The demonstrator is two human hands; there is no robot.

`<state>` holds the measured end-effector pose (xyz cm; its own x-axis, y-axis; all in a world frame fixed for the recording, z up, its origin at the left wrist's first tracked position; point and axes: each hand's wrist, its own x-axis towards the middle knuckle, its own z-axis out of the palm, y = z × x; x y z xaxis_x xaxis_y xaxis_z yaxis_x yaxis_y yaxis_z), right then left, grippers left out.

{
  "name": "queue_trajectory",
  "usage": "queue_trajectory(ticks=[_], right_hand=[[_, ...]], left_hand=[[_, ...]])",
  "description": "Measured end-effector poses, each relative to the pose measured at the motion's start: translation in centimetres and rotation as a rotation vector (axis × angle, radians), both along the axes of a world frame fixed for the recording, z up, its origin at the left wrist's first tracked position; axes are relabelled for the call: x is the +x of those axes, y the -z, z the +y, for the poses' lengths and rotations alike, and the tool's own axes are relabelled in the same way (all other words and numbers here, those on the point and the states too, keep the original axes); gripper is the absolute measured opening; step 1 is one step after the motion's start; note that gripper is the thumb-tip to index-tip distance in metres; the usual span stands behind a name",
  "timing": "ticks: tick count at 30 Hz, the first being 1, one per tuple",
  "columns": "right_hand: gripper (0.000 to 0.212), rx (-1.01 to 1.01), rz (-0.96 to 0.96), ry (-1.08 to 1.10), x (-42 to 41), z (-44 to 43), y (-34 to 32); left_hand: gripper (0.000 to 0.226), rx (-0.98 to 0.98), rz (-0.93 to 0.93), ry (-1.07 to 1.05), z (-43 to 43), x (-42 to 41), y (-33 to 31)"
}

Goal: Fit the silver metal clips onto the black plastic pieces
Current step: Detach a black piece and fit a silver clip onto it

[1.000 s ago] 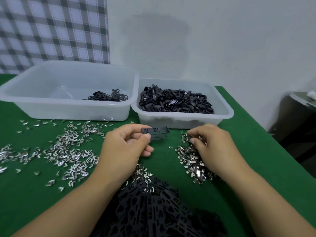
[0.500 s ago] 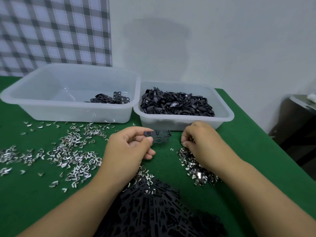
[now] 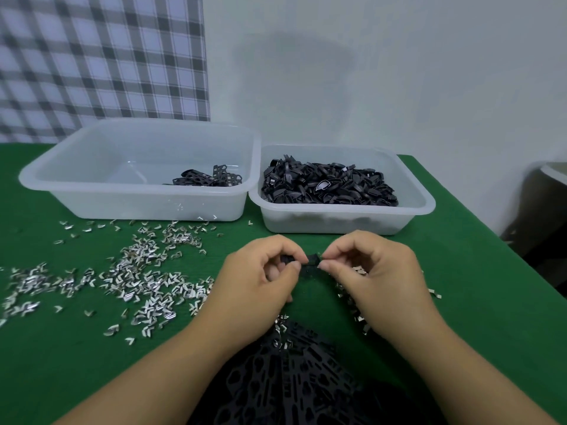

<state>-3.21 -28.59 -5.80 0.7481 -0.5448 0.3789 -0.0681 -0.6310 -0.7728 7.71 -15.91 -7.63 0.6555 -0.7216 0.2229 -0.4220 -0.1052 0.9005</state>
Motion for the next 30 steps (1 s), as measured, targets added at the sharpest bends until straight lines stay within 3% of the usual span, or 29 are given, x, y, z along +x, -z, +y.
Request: queue_trajectory(ticks=[3,15,25,30], right_hand=[[0.023,-0.085,-0.008,-0.042,0.1,0.6,0.1],[0.008,-0.31,-0.078,-0.064,0.0,0.5,0.3],[0.006,-0.413,-0.125,0.029,-0.2,0.1,0.6],[0.006,-0.484,-0.089,0.049,-0.2,0.1,0.6]], left_hand=[[0.011,-0.006,-0.033,0.033,0.1,-0.1,-0.2],[0.02,-0.076,0.024,0.025,0.1,-0.4,-0.7],[0.028,-0.147,0.231,0.004,-0.2,0.0,-0.1],[0.017,-0.133,0.288,-0.009,-0.4,0.2,0.0]])
